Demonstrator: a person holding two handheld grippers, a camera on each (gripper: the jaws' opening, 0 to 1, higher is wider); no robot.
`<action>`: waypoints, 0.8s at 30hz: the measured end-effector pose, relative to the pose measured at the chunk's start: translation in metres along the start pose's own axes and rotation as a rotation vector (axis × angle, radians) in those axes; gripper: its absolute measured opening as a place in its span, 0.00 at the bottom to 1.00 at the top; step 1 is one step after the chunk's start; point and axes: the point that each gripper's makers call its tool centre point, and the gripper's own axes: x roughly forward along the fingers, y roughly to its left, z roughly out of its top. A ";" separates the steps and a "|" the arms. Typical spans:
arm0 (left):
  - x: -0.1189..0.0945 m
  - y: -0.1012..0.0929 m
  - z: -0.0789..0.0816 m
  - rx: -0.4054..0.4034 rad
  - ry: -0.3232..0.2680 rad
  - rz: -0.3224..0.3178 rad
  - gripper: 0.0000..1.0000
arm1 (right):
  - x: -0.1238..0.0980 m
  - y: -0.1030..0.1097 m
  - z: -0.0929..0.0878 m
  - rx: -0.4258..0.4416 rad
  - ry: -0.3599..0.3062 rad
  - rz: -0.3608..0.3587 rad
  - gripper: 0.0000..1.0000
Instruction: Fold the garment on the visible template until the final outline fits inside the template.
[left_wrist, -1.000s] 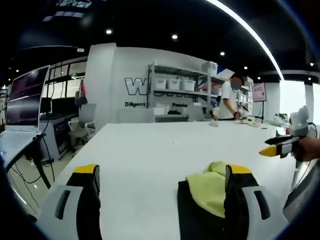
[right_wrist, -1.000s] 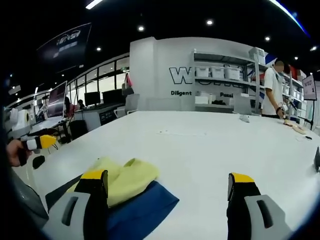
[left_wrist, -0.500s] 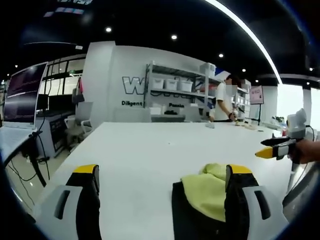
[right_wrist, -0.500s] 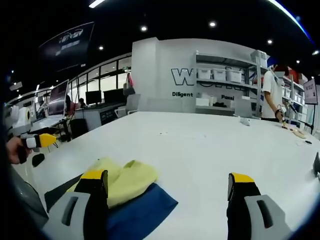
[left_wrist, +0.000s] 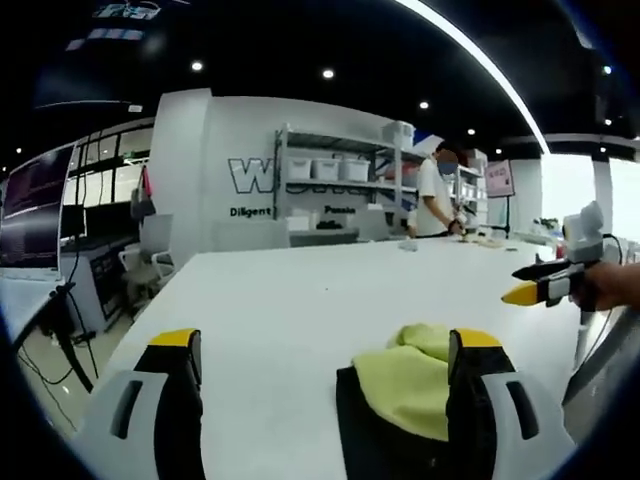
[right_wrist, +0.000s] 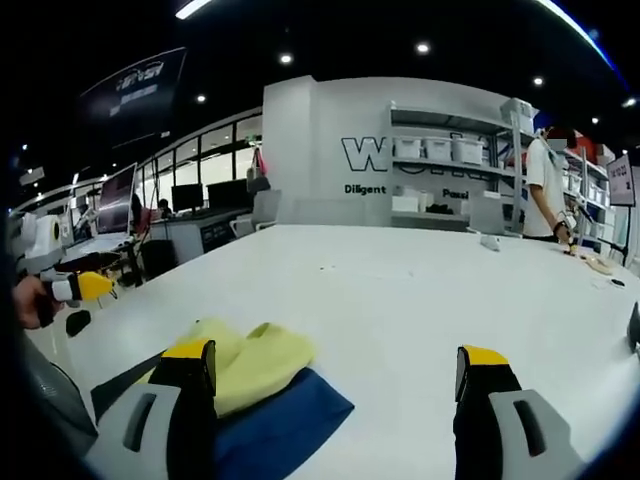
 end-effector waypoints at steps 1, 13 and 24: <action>0.000 -0.001 0.000 0.005 0.002 -0.003 0.96 | 0.000 0.000 0.000 -0.003 -0.001 0.000 0.99; -0.006 -0.006 -0.003 0.020 0.073 -0.047 0.86 | -0.008 0.011 0.018 0.026 -0.067 0.068 0.99; -0.009 -0.032 -0.003 0.107 0.095 -0.199 0.95 | -0.008 0.020 0.021 -0.007 -0.047 0.132 0.99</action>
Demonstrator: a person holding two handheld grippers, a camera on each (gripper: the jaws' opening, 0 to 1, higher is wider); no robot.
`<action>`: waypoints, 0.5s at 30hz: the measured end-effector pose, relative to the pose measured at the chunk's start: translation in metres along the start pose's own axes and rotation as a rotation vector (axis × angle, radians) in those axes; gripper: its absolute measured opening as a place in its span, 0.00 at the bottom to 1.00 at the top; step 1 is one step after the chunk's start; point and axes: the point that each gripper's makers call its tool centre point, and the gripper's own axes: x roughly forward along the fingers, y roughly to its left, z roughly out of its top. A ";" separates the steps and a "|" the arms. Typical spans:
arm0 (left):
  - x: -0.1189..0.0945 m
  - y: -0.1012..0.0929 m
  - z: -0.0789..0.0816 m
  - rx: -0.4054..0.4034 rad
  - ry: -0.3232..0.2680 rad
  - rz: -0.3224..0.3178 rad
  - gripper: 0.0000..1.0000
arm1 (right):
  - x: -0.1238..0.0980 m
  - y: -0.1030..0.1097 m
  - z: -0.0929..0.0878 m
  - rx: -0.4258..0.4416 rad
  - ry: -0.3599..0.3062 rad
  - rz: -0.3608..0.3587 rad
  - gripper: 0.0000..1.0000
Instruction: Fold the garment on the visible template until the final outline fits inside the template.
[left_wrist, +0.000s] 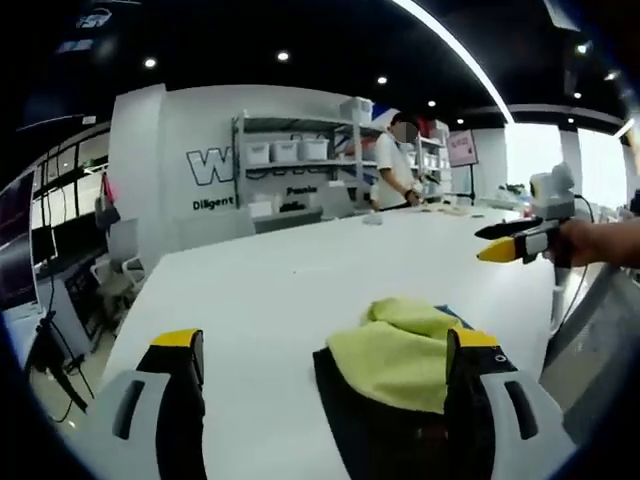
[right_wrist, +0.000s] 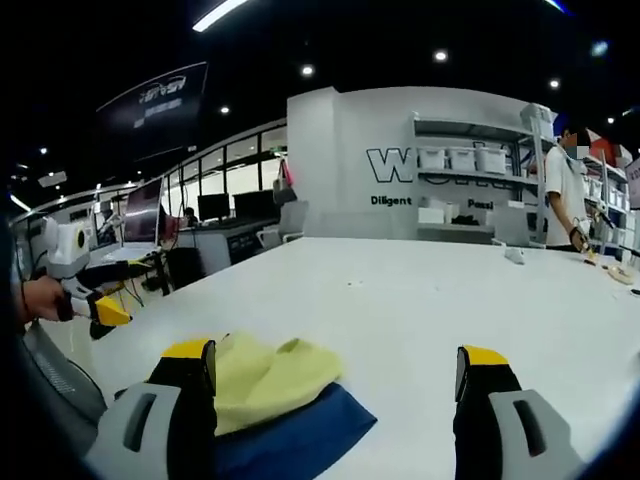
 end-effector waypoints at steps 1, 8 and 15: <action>-0.001 -0.002 0.002 0.004 -0.005 -0.006 0.94 | 0.000 0.001 0.000 0.000 0.000 0.006 0.99; -0.001 -0.008 -0.002 0.124 0.041 -0.050 0.89 | 0.001 0.026 -0.005 -0.074 0.050 0.125 0.96; -0.002 -0.010 -0.016 0.178 0.092 -0.085 0.86 | 0.002 0.042 -0.019 -0.173 0.121 0.194 0.82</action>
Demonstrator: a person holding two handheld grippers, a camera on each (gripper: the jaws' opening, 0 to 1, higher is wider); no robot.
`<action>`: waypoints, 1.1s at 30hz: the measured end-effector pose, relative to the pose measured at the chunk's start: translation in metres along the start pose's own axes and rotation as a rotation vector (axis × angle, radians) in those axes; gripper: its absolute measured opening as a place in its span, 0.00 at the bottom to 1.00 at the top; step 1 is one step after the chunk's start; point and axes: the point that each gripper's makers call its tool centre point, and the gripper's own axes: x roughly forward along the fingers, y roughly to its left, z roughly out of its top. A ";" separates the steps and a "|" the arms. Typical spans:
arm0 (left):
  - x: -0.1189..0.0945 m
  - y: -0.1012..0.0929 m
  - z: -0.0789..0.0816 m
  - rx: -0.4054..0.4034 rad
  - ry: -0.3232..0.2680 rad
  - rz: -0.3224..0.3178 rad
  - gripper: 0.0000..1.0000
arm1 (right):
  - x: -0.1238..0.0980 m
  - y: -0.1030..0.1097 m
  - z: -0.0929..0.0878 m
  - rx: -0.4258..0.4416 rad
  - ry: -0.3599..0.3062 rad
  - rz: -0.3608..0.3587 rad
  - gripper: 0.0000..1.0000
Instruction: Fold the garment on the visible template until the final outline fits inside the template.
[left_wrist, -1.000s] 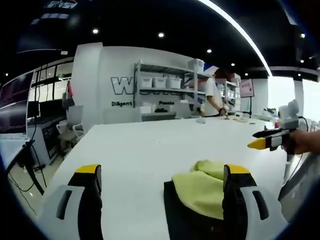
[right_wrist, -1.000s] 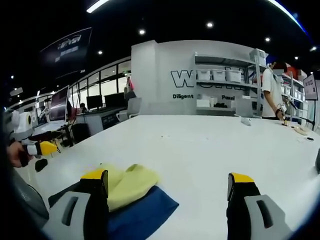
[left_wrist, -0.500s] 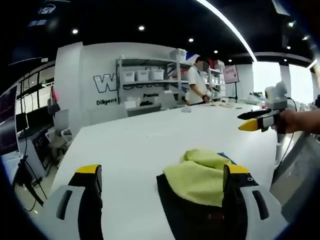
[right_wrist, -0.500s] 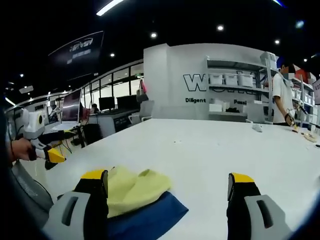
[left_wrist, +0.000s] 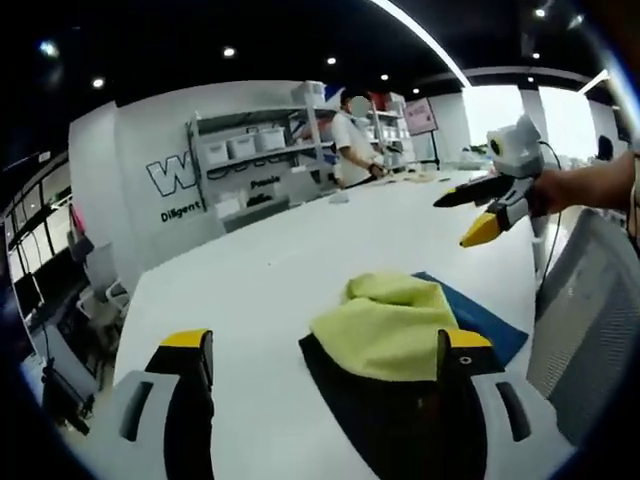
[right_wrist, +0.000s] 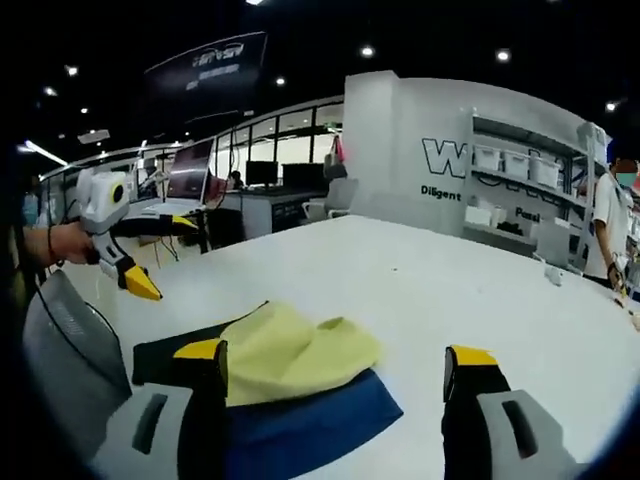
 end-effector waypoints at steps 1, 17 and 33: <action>0.000 -0.001 -0.002 0.002 0.007 -0.007 0.86 | 0.001 0.003 -0.002 0.009 0.006 0.014 0.79; 0.014 -0.024 -0.048 0.171 0.172 -0.149 0.78 | 0.014 0.048 -0.046 -0.176 0.193 0.195 0.80; 0.030 -0.049 -0.074 0.334 0.256 -0.283 0.67 | 0.015 0.077 -0.077 -0.181 0.296 0.336 0.71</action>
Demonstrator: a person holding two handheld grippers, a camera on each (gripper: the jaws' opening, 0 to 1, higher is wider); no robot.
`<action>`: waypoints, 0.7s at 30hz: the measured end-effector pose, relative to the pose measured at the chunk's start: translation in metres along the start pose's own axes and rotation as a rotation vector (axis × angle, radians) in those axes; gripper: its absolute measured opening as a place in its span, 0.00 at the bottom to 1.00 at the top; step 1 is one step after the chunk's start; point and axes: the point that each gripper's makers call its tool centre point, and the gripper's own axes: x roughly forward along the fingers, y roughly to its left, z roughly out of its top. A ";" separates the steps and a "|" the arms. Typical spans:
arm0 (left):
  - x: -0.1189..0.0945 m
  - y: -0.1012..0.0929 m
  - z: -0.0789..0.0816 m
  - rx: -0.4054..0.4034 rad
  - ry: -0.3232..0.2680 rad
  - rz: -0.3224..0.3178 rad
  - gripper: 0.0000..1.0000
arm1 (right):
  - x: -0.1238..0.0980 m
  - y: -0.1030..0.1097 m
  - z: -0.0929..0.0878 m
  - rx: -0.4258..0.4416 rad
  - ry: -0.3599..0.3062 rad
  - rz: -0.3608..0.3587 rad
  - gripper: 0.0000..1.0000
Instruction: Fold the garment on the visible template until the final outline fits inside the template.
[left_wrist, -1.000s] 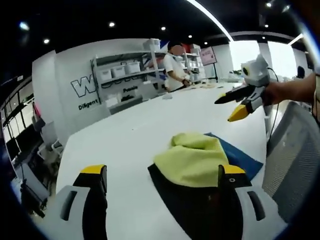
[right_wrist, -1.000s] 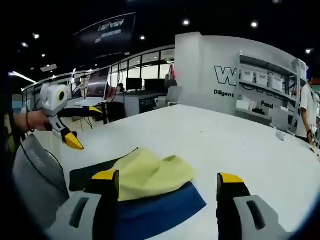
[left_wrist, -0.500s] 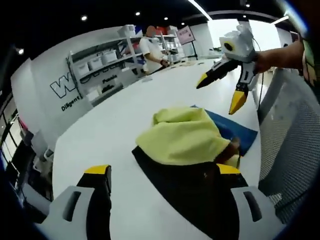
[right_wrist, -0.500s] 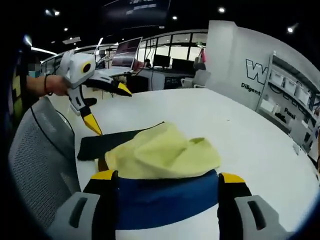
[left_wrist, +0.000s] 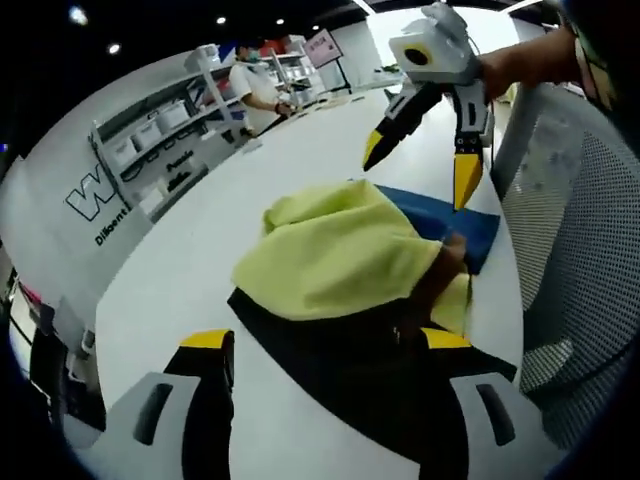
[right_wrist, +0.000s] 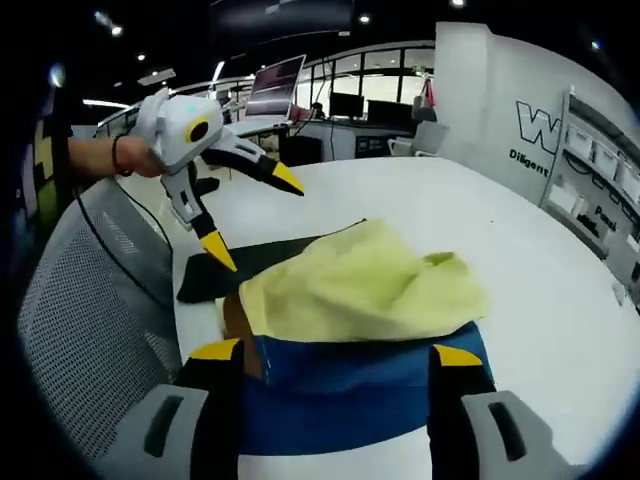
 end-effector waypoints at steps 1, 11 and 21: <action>0.001 -0.002 0.000 0.013 0.004 -0.012 0.66 | 0.001 0.003 -0.001 -0.003 0.006 0.014 0.71; 0.007 -0.017 0.002 0.083 -0.001 -0.104 0.45 | 0.011 0.031 -0.015 -0.074 0.073 0.101 0.64; 0.018 -0.027 -0.005 0.079 0.035 -0.169 0.42 | 0.015 0.040 -0.023 -0.091 0.100 0.160 0.38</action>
